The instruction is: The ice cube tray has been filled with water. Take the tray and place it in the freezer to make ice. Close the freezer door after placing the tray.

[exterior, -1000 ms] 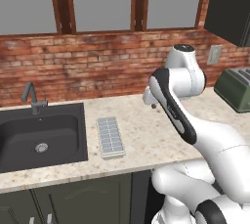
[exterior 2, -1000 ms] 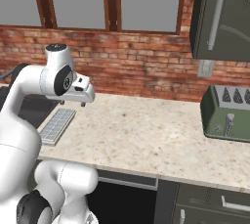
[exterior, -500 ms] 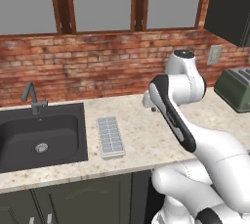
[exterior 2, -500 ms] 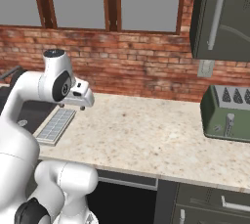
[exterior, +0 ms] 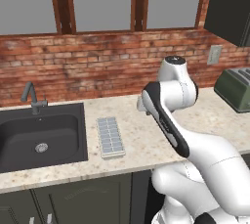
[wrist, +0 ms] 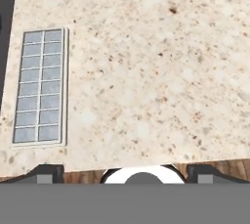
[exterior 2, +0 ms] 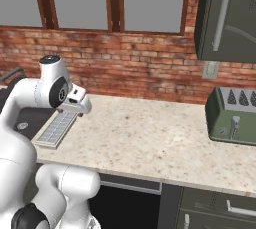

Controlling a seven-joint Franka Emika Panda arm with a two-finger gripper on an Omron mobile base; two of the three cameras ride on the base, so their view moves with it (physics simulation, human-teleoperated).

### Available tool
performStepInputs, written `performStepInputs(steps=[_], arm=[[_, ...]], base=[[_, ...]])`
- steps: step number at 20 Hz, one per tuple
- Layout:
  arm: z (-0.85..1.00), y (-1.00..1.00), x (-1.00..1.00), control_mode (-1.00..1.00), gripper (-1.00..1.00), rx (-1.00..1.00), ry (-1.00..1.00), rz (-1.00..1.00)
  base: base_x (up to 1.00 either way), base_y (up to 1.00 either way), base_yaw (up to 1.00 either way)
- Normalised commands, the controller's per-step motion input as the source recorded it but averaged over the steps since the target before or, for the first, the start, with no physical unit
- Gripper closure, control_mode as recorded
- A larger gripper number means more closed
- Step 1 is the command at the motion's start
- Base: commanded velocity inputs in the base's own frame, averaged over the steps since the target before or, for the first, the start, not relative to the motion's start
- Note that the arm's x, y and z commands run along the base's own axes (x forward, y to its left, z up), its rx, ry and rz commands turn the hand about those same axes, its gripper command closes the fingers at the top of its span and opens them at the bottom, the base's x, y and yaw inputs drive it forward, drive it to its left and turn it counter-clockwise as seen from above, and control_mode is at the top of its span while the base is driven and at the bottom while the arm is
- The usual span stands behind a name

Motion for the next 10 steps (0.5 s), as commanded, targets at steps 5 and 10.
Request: performStepInputs(steps=[5,10], arm=[[-0.22,0.31,0.05,-1.00,-1.00,0.00,-0.02,-0.20],[-0.32,0.27,0.14,-1.00,-1.00,0.02,-0.09,-0.22]], base=[[0.00,0.00,0.00],[0.00,0.00,0.00]])
